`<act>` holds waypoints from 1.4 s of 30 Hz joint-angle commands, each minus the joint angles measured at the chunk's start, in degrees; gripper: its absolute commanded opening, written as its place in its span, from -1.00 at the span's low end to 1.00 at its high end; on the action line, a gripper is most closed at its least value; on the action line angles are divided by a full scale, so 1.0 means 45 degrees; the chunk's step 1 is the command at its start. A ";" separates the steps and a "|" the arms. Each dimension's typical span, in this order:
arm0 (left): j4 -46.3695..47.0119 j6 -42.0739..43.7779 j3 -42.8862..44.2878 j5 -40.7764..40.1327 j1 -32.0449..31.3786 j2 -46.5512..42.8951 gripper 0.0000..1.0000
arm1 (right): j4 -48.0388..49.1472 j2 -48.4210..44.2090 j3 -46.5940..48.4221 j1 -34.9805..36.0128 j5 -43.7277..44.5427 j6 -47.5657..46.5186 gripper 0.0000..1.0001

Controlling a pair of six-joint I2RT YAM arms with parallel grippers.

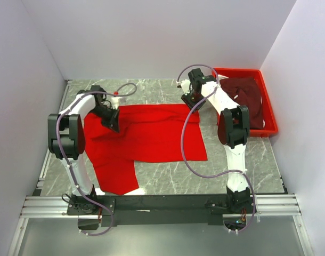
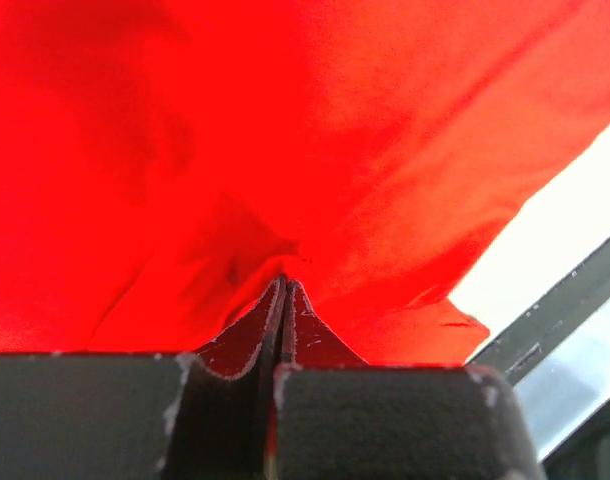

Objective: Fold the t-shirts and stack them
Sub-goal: Fold the tshirt

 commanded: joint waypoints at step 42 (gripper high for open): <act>0.1854 -0.3566 0.3575 -0.2318 0.3975 0.3102 -0.18 | 0.0187 0.2230 0.1315 0.0510 0.2937 -0.1505 -0.42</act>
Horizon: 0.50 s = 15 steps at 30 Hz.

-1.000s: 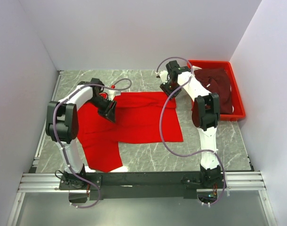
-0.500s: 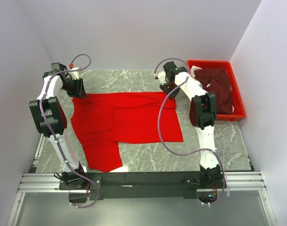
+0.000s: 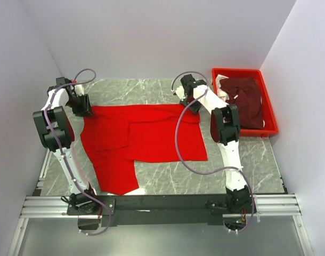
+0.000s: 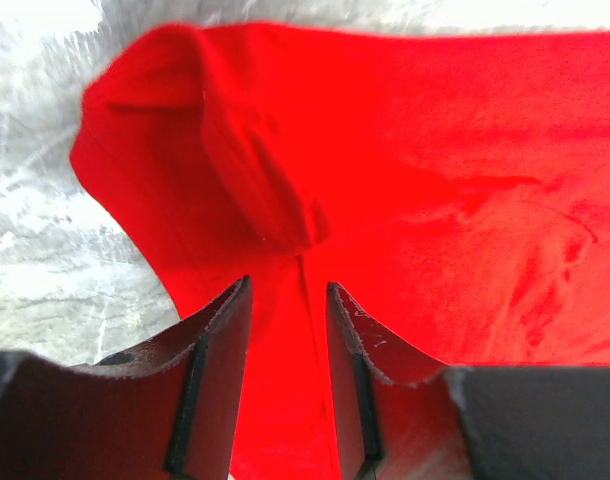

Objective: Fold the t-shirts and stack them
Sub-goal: Fold the tshirt

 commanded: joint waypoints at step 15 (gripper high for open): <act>-0.0396 -0.0596 0.3260 -0.0479 -0.0076 0.2902 -0.20 | 0.1873 0.1684 0.2279 0.0127 0.2417 -0.1243 -0.51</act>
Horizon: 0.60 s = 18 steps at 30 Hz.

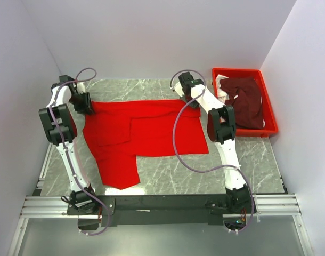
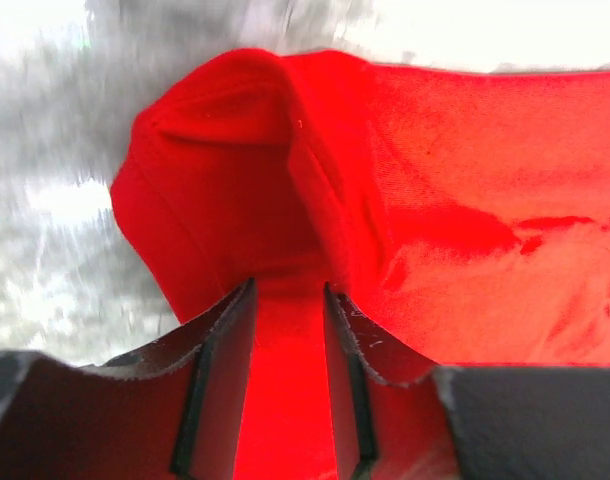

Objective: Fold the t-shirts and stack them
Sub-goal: Fold the tshirt

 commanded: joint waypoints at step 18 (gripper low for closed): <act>-0.4857 1.0071 -0.5586 0.3563 0.0432 -0.8081 0.61 | -0.1486 -0.8969 -0.6822 0.0293 -0.4345 -0.0840 0.75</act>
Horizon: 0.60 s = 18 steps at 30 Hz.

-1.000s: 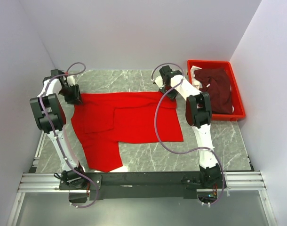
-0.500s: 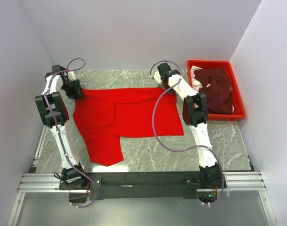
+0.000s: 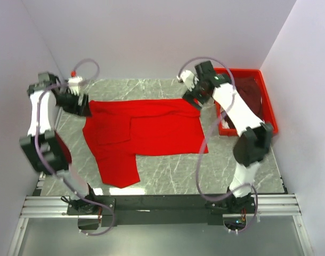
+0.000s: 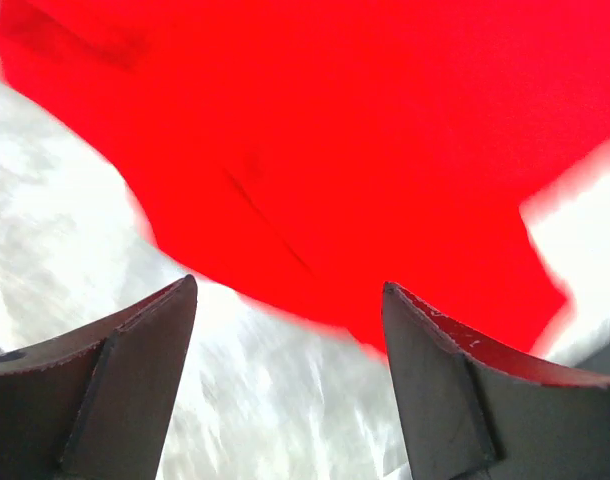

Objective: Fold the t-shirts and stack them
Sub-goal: Fold the tshirt

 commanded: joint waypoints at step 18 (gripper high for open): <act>-0.0657 0.5596 -1.1600 -0.2356 -0.4019 -0.7717 0.42 | 0.2165 -0.3540 -1.0822 0.1983 -0.0743 -0.0541 0.22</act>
